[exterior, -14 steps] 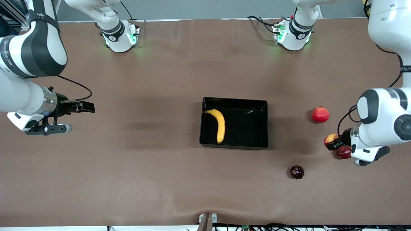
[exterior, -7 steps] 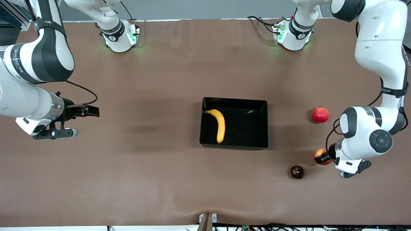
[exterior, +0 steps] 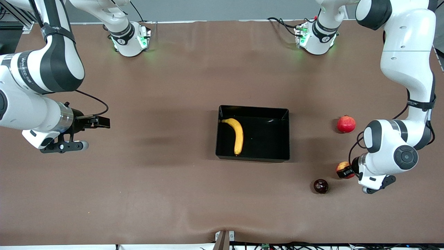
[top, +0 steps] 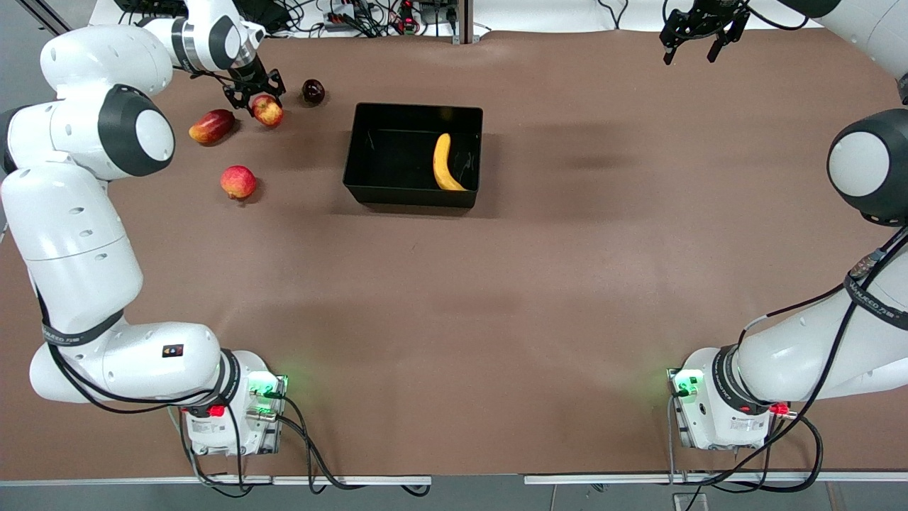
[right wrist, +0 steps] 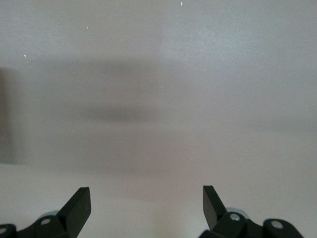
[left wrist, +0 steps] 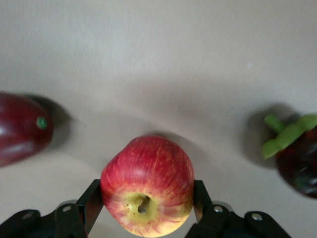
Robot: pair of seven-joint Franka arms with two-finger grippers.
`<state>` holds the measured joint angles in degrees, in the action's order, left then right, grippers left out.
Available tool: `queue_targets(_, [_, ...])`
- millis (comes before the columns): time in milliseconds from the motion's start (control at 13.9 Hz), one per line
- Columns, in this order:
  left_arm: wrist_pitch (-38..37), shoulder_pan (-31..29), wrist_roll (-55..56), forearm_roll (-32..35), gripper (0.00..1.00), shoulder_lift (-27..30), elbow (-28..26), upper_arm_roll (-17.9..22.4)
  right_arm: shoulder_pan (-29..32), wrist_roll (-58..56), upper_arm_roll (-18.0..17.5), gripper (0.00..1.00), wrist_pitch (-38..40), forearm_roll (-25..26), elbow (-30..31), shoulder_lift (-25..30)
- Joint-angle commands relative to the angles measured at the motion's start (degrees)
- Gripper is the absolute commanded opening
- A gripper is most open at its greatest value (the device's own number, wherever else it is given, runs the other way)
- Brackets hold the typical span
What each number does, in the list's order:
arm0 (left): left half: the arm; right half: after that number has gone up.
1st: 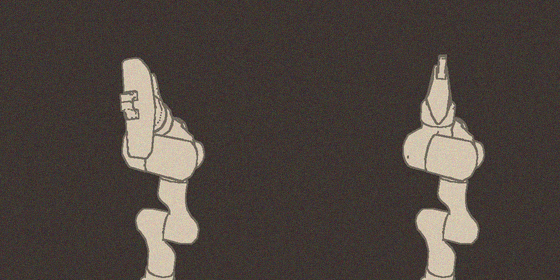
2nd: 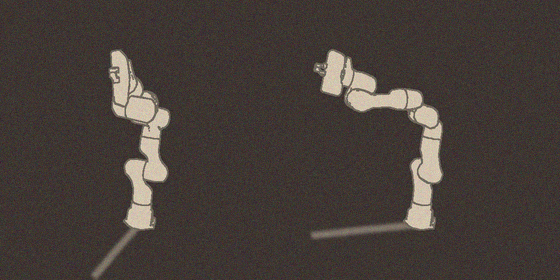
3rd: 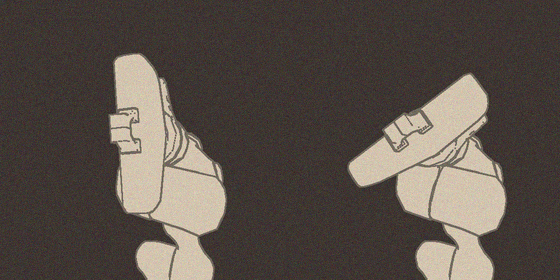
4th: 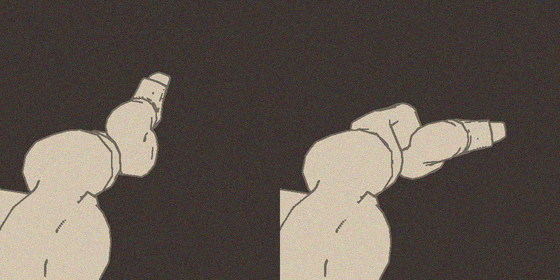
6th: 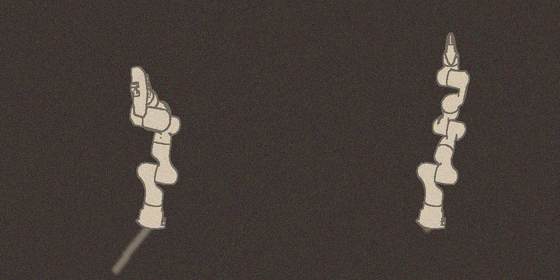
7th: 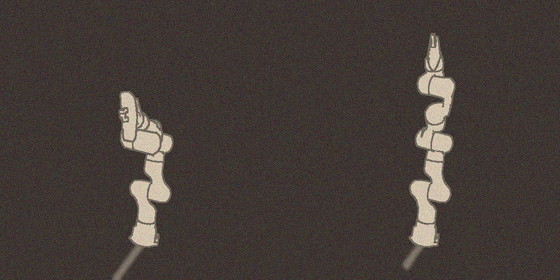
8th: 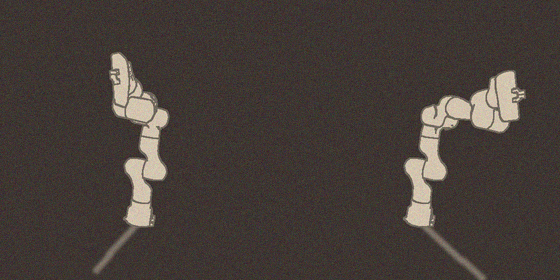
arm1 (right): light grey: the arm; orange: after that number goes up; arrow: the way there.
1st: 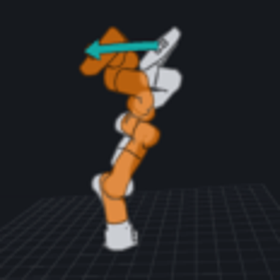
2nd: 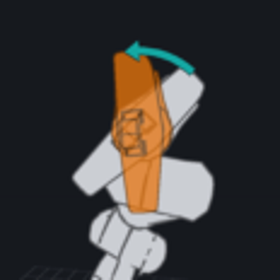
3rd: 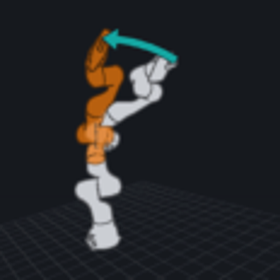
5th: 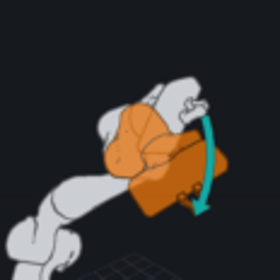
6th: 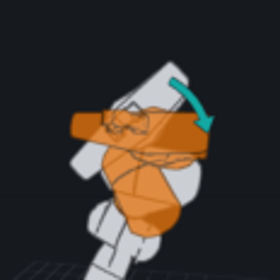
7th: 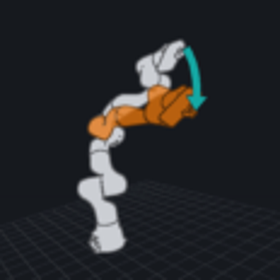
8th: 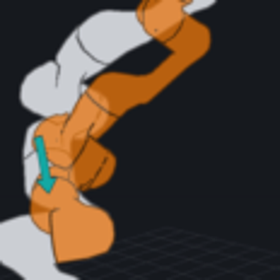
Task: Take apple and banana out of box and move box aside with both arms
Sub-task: 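Carry the apple out of the tray and lower it beside the mango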
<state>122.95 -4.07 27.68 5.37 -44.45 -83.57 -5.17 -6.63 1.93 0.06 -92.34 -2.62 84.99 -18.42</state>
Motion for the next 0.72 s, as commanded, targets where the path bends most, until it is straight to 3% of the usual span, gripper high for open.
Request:
queue_targets(0, [-1.9,-0.8,0.0,1.0,0.00,3.1,-5.1,-0.5,-0.1,0.6,0.2,1.00,0.1,-0.6,-0.7,-0.4])
queue_targets(144, [-1.9,-0.9,-0.2,1.0,0.00,3.1,-5.5,-0.5,-0.1,0.6,0.2,1.00,0.1,-0.6,-0.7,-0.4])
queue_targets(216, [-1.9,-0.9,-0.3,1.2,0.26,2.9,-5.4,-0.4,-0.2,0.6,0.2,1.00,0.1,-0.6,-0.7,-0.5])
queue_targets(288, [-1.9,-0.8,-0.3,1.2,0.86,3.0,-5.2,-0.5,-0.2,0.6,0.2,1.00,0.1,-0.6,-0.7,-0.5])
queue_targets(360, [-1.9,-0.7,-0.2,1.2,1.00,3.3,-5.0,-0.5,-0.3,0.7,0.2,1.00,0.0,-0.6,-0.7,-0.5])
queue_targets(647, [-5.5,1.9,0.3,1.0,1.00,8.5,-4.6,-0.5,-0.3,0.7,0.2,1.00,-0.3,-0.6,-0.6,-0.6])
